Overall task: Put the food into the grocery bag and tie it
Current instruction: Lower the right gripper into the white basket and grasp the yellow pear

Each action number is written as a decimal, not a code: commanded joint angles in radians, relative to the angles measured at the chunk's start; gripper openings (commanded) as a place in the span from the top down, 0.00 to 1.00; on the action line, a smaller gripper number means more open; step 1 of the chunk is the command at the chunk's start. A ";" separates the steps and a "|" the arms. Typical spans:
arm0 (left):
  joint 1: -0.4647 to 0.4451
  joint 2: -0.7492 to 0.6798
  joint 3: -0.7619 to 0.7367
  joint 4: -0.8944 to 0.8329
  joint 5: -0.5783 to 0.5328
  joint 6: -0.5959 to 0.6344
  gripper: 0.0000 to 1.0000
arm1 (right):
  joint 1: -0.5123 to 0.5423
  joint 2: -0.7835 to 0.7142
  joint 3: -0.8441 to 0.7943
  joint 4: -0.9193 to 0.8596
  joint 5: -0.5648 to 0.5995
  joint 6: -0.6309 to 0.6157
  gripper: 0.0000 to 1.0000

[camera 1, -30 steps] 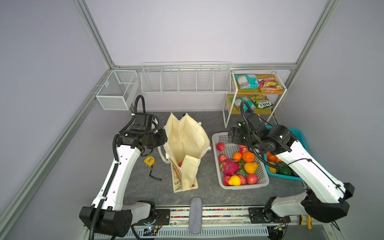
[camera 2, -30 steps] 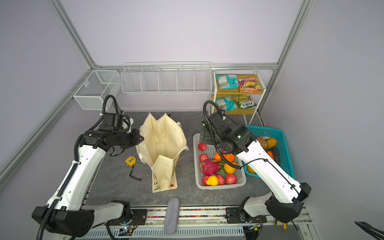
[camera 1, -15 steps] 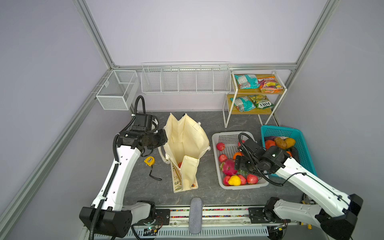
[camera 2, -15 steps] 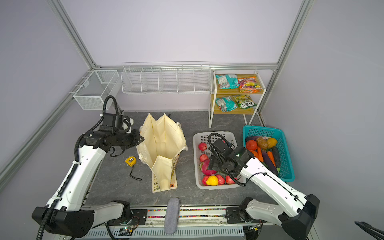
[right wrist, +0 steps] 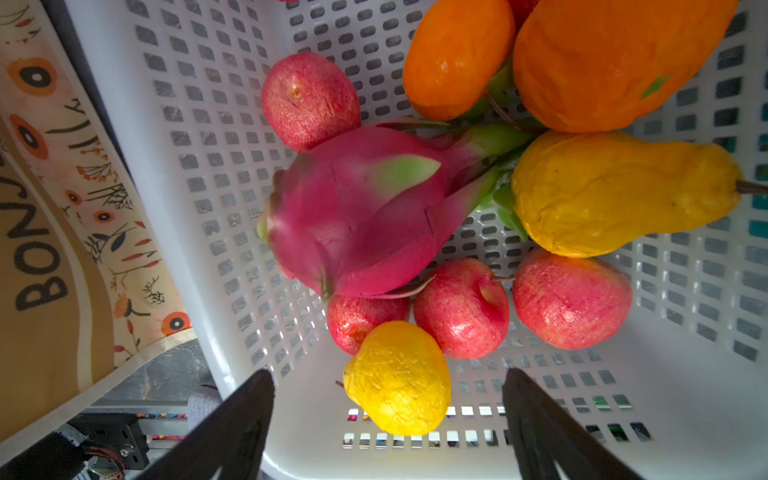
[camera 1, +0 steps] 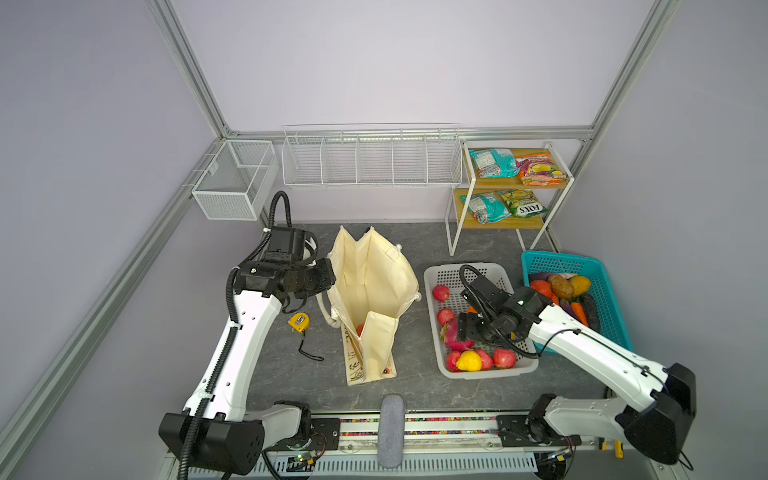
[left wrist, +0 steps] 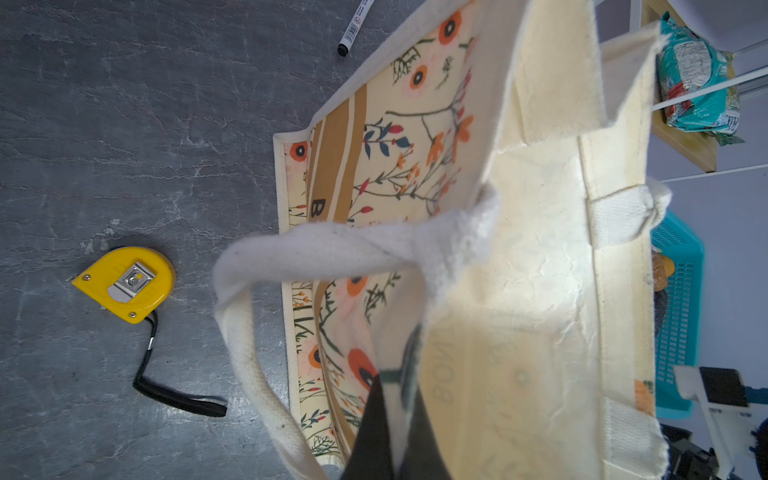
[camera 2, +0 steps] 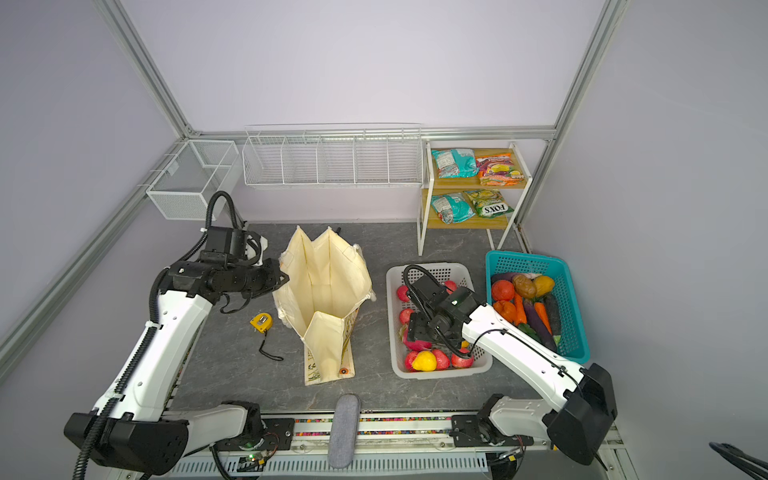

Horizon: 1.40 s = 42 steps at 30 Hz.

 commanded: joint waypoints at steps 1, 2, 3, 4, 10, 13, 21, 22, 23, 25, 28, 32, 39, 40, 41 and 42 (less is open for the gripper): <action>-0.001 0.009 0.021 -0.029 0.028 0.028 1.00 | -0.020 0.005 -0.001 0.044 0.011 0.065 0.11; -0.001 0.009 0.022 -0.032 0.028 0.031 1.00 | -0.027 0.000 -0.006 0.054 0.009 0.086 0.11; -0.001 0.008 0.021 -0.034 0.026 0.035 1.00 | -0.035 -0.006 -0.013 0.061 0.008 0.113 0.11; -0.001 0.006 0.021 -0.037 0.026 0.035 1.00 | -0.043 -0.015 -0.017 0.060 0.013 0.139 0.11; -0.002 -0.003 0.003 -0.026 0.040 0.030 1.00 | -0.099 -0.088 -0.038 -0.041 0.119 0.260 0.11; -0.002 -0.003 0.002 -0.021 0.043 0.032 1.00 | -0.147 -0.111 -0.063 -0.088 0.130 0.289 0.11; -0.002 0.003 -0.001 -0.008 0.059 0.031 1.00 | -0.247 -0.140 -0.146 -0.033 0.117 0.278 0.03; -0.002 0.005 -0.001 -0.008 0.059 0.031 1.00 | -0.258 -0.135 -0.150 -0.028 0.117 0.272 0.02; -0.002 0.006 -0.002 -0.006 0.060 0.032 1.00 | -0.266 -0.131 -0.154 -0.024 0.120 0.270 0.01; -0.002 0.009 -0.001 -0.003 0.061 0.032 1.00 | -0.279 -0.122 -0.157 -0.003 0.129 0.262 0.01; -0.002 0.015 0.005 0.001 0.064 0.031 1.00 | -0.286 -0.094 -0.158 0.017 0.148 0.260 0.03; -0.002 0.023 0.015 0.002 0.065 0.033 1.00 | -0.291 -0.045 -0.161 0.049 0.151 0.258 0.06; -0.002 0.038 0.029 0.001 0.066 0.039 1.00 | -0.293 0.022 -0.170 0.078 0.150 0.293 0.11; -0.002 0.040 0.030 0.001 0.065 0.041 1.00 | -0.293 0.034 -0.168 0.077 0.152 0.297 0.11; -0.003 0.042 0.030 0.000 0.065 0.041 1.00 | -0.294 0.042 -0.164 0.072 0.155 0.301 0.11; -0.002 0.043 0.031 0.000 0.065 0.043 1.00 | -0.293 0.053 -0.158 0.064 0.161 0.303 0.12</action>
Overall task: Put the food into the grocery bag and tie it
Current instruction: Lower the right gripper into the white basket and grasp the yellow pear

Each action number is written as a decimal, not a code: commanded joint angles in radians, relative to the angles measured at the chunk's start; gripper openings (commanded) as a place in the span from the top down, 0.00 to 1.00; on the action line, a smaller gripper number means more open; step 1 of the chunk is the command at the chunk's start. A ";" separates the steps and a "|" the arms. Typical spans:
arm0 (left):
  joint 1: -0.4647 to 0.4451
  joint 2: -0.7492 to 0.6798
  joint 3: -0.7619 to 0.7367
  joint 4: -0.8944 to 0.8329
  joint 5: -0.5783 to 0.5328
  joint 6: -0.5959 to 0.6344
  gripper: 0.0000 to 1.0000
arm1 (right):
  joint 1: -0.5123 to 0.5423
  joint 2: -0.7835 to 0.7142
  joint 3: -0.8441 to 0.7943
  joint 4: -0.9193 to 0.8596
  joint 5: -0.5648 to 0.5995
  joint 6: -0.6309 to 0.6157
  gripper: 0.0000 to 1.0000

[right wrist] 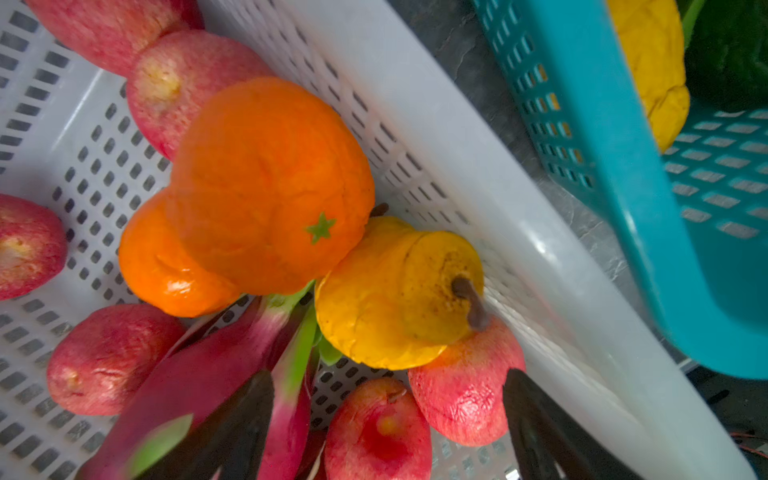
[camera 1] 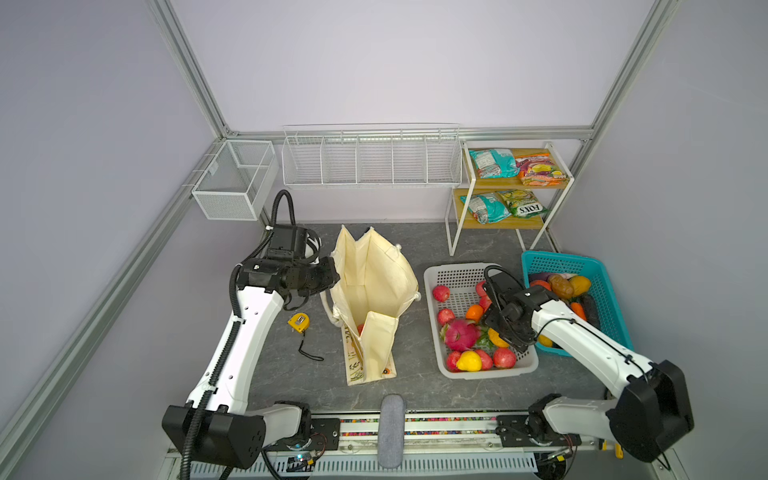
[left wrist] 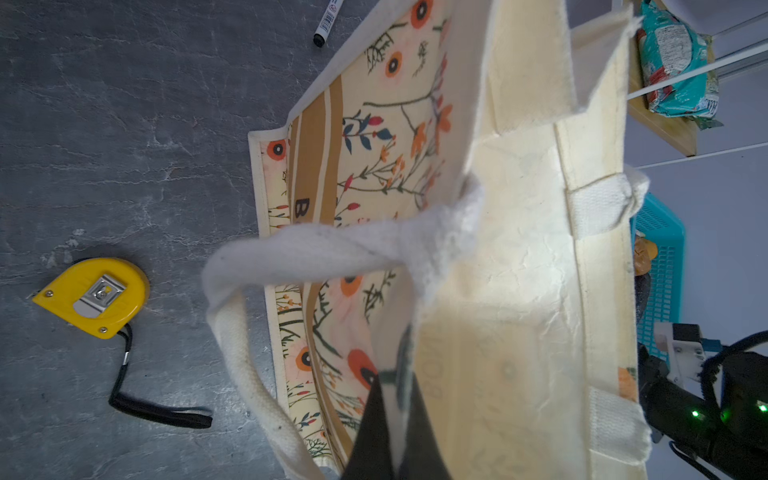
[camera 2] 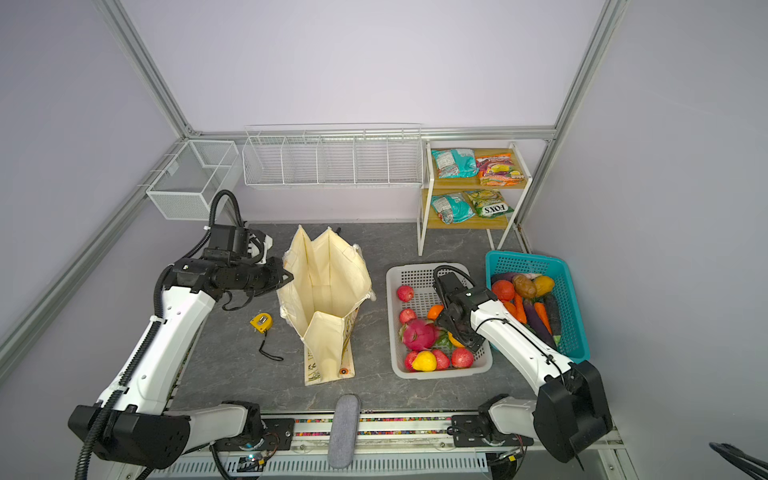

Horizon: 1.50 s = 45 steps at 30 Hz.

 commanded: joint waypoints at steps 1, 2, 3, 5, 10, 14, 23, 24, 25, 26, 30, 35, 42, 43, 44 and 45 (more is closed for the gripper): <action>-0.002 0.016 0.023 -0.014 0.013 0.022 1.00 | -0.005 0.033 0.003 -0.014 0.035 0.038 0.12; -0.002 0.018 0.024 -0.012 0.014 0.023 1.00 | -0.004 0.041 0.008 -0.017 0.040 0.039 0.12; -0.002 0.020 0.024 -0.011 0.013 0.024 1.00 | -0.006 0.050 0.009 -0.019 0.049 0.042 0.12; -0.002 0.024 0.024 -0.011 0.015 0.026 1.00 | -0.007 0.069 0.010 -0.019 0.055 0.045 0.13; -0.002 0.031 0.036 -0.021 0.012 0.041 1.00 | -0.009 0.114 0.021 -0.017 0.062 0.054 0.14; -0.002 0.030 0.042 -0.025 0.007 0.046 1.00 | -0.009 0.141 0.034 -0.022 0.082 0.065 0.15; -0.002 0.034 0.046 -0.025 0.009 0.056 1.00 | -0.010 0.208 0.062 -0.005 0.095 0.070 0.17; -0.002 0.033 0.045 -0.026 0.009 0.058 1.00 | -0.009 0.214 0.061 -0.003 0.093 0.073 0.17; -0.002 0.033 0.044 -0.025 0.009 0.058 1.00 | -0.010 0.220 0.059 0.003 0.089 0.075 0.18; -0.002 0.034 0.044 -0.025 0.008 0.058 1.00 | -0.009 0.225 0.058 0.004 0.085 0.078 0.18; -0.002 0.033 0.042 -0.023 0.013 0.059 1.00 | -0.009 0.241 0.046 0.015 0.083 0.084 0.21; -0.002 0.033 0.041 -0.023 0.012 0.061 1.00 | -0.009 0.256 0.039 0.021 0.085 0.088 0.23; -0.002 0.033 0.043 -0.021 0.012 0.062 1.00 | -0.009 0.246 0.034 0.023 0.085 0.078 0.34; -0.002 0.034 0.042 -0.021 0.012 0.062 1.00 | -0.010 0.241 0.039 0.020 0.086 0.073 0.35; -0.002 0.032 0.042 -0.021 0.012 0.062 1.00 | -0.009 0.237 0.043 0.019 0.086 0.065 0.38; -0.002 0.032 0.042 -0.022 0.010 0.062 1.00 | -0.010 0.231 0.049 0.017 0.086 0.057 0.41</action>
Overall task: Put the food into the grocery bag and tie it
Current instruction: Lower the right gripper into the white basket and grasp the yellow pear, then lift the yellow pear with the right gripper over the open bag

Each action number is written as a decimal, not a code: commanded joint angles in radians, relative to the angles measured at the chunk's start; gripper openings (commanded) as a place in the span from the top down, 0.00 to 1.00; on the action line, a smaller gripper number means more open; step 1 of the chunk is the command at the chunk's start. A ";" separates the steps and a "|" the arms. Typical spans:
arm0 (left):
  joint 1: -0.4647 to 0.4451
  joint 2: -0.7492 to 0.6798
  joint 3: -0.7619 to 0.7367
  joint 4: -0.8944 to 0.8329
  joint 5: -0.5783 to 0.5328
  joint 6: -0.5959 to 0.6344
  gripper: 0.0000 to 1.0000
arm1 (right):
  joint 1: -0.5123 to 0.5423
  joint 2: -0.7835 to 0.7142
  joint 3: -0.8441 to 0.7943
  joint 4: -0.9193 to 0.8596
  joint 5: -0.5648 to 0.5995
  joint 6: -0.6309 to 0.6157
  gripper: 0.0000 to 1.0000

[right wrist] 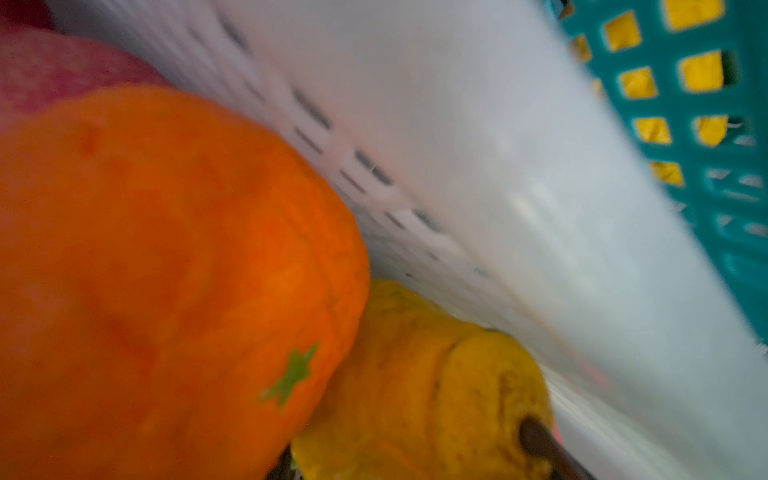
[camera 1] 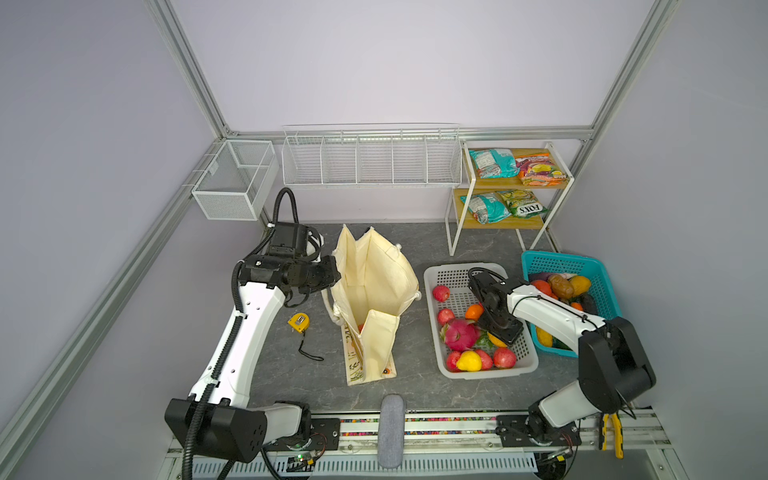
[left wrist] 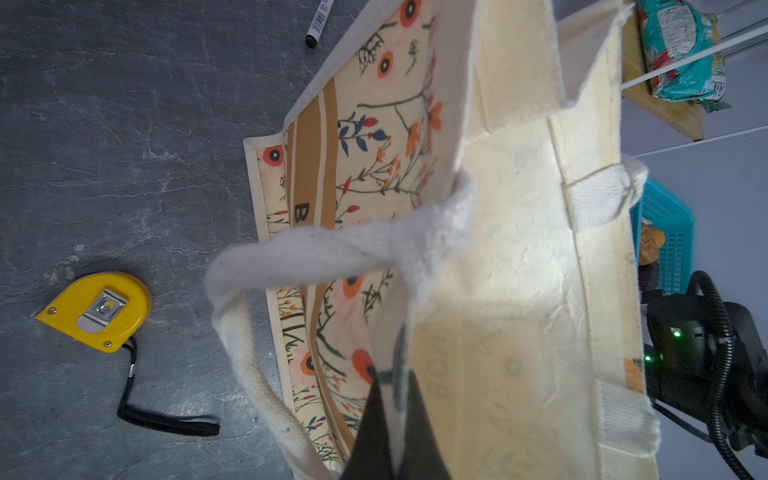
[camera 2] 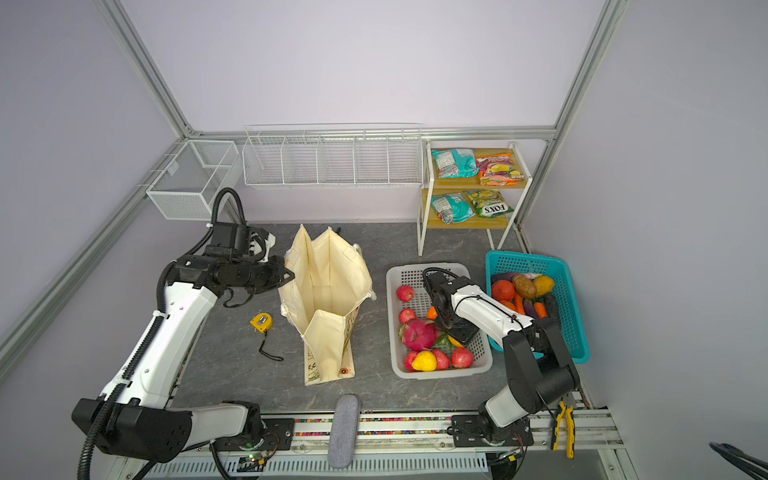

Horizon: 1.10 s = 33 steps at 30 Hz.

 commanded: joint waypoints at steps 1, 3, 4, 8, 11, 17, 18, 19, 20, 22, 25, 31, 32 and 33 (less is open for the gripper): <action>-0.002 0.004 0.020 -0.017 0.002 0.017 1.00 | -0.004 -0.023 0.006 -0.008 0.020 -0.001 0.43; -0.002 0.003 0.018 -0.017 0.001 0.018 1.00 | -0.004 -0.037 0.018 -0.025 0.023 -0.010 0.44; -0.002 0.003 0.017 -0.018 0.001 0.017 1.00 | -0.003 -0.046 0.027 -0.033 0.026 -0.015 0.45; -0.002 0.002 0.015 -0.016 -0.001 0.016 1.00 | -0.002 -0.084 0.066 -0.073 0.015 -0.028 0.46; -0.002 0.003 0.016 -0.015 -0.001 0.015 1.00 | 0.002 -0.128 0.105 -0.106 0.004 -0.044 0.51; -0.002 0.005 0.016 -0.010 0.005 0.007 1.00 | 0.011 -0.207 0.240 -0.191 -0.023 -0.087 0.50; -0.002 0.004 0.016 -0.007 0.006 0.004 1.00 | 0.014 -0.216 0.268 -0.188 -0.034 -0.109 0.49; -0.002 0.005 0.016 -0.006 0.008 0.003 1.00 | 0.017 -0.225 0.292 -0.176 -0.047 -0.133 0.49; -0.002 0.004 0.017 -0.005 0.010 0.001 1.00 | 0.023 -0.234 0.320 -0.154 -0.062 -0.162 0.49; -0.002 0.005 0.020 0.000 0.011 -0.004 1.00 | 0.038 -0.243 0.376 -0.113 -0.081 -0.212 0.48; -0.002 0.004 0.024 0.003 0.018 -0.013 1.00 | 0.076 -0.220 0.486 -0.072 -0.109 -0.279 0.50; -0.002 0.005 0.024 0.008 0.016 -0.028 1.00 | 0.225 -0.068 0.774 -0.004 -0.176 -0.423 0.50; -0.002 0.006 0.022 0.011 0.015 -0.032 1.00 | 0.247 -0.039 0.818 0.003 -0.193 -0.444 0.50; -0.003 0.004 0.021 0.014 0.016 -0.039 1.00 | 0.272 -0.001 0.870 0.010 -0.215 -0.470 0.50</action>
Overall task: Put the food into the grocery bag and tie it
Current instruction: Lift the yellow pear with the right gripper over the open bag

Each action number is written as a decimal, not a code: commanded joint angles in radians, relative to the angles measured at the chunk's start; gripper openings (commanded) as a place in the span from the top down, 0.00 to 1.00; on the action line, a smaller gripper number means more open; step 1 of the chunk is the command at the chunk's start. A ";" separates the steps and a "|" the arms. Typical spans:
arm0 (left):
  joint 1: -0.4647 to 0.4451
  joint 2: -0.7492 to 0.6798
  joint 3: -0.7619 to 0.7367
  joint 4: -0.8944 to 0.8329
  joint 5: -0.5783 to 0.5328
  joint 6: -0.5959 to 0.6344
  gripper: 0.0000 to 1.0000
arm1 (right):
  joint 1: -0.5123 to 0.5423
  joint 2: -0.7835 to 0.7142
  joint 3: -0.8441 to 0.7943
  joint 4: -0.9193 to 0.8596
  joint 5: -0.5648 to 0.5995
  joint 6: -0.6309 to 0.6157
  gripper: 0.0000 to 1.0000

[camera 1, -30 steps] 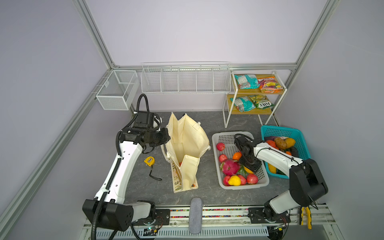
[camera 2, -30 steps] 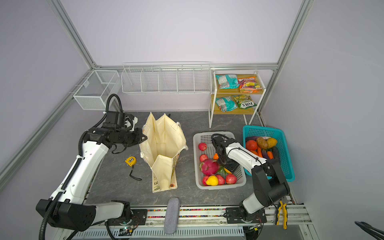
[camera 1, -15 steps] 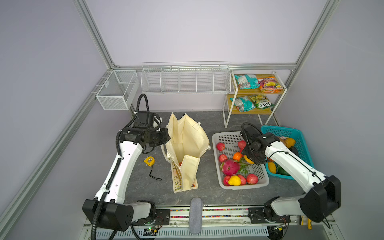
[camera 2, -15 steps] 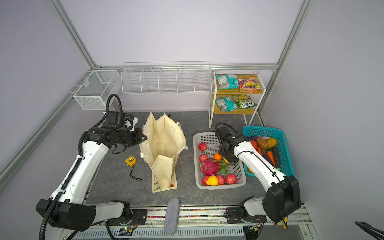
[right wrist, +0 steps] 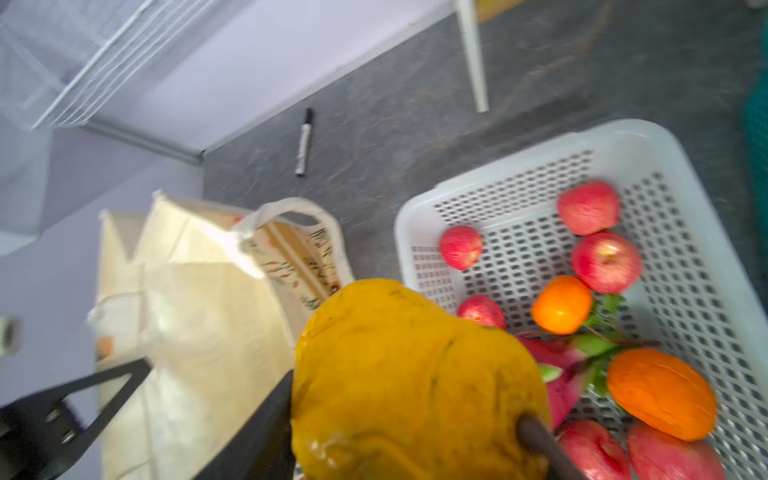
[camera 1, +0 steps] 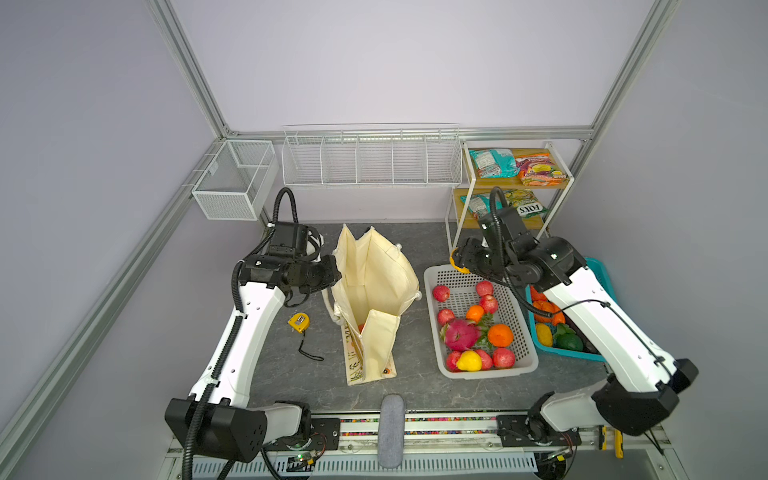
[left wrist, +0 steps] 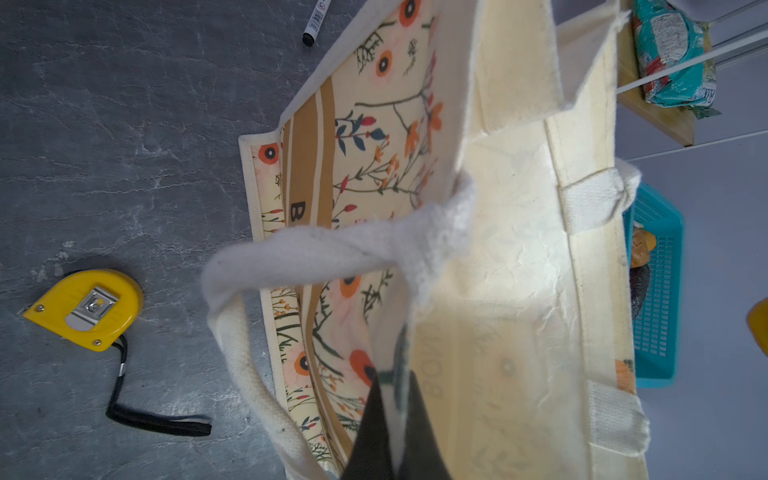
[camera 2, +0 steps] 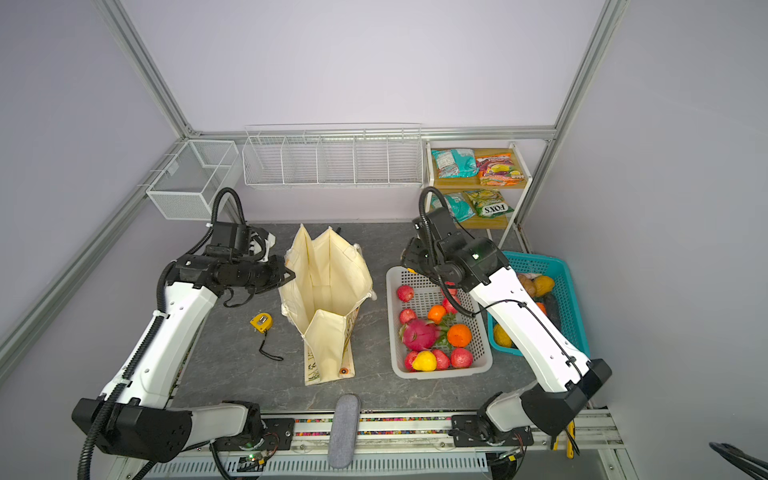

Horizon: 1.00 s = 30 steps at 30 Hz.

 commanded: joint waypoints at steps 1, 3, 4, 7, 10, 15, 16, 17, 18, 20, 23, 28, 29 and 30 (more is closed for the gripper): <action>-0.004 0.002 0.020 0.014 0.007 -0.022 1.00 | 0.074 0.112 0.132 0.050 -0.090 -0.137 0.50; -0.006 -0.001 0.018 0.021 0.005 -0.034 1.00 | 0.123 0.190 0.236 0.043 -0.123 -0.196 0.49; -0.008 -0.002 0.016 0.023 0.004 -0.038 1.00 | 0.150 0.234 0.290 0.037 -0.134 -0.233 0.49; -0.015 -0.003 0.015 0.028 -0.001 -0.051 1.00 | 0.217 0.357 0.431 0.006 -0.167 -0.331 0.47; -0.019 -0.004 0.016 0.030 -0.006 -0.061 1.00 | 0.259 0.475 0.544 -0.024 -0.197 -0.395 0.47; -0.020 -0.011 0.022 0.017 -0.024 -0.062 1.00 | 0.276 0.581 0.571 -0.038 -0.270 -0.424 0.47; -0.020 -0.015 0.020 0.018 -0.028 -0.064 1.00 | 0.276 0.592 0.559 -0.035 -0.279 -0.430 0.47; -0.021 -0.016 0.018 0.018 -0.030 -0.066 1.00 | 0.277 0.603 0.547 -0.034 -0.282 -0.437 0.47; -0.021 -0.019 0.017 0.019 -0.030 -0.071 1.00 | 0.277 0.610 0.534 -0.031 -0.284 -0.445 0.47; -0.021 -0.022 0.013 0.021 -0.031 -0.080 1.00 | 0.276 0.626 0.513 -0.029 -0.279 -0.460 0.47; -0.021 -0.034 0.013 0.021 -0.042 -0.088 1.00 | 0.269 0.642 0.472 -0.008 -0.287 -0.469 0.47; -0.021 -0.040 0.015 0.013 -0.052 -0.092 1.00 | 0.264 0.686 0.457 0.000 -0.319 -0.471 0.47; -0.021 -0.044 0.017 0.010 -0.058 -0.093 1.00 | 0.265 0.695 0.455 0.000 -0.323 -0.469 0.47; -0.021 -0.045 0.017 0.008 -0.062 -0.093 1.00 | 0.266 0.700 0.449 0.006 -0.326 -0.465 0.47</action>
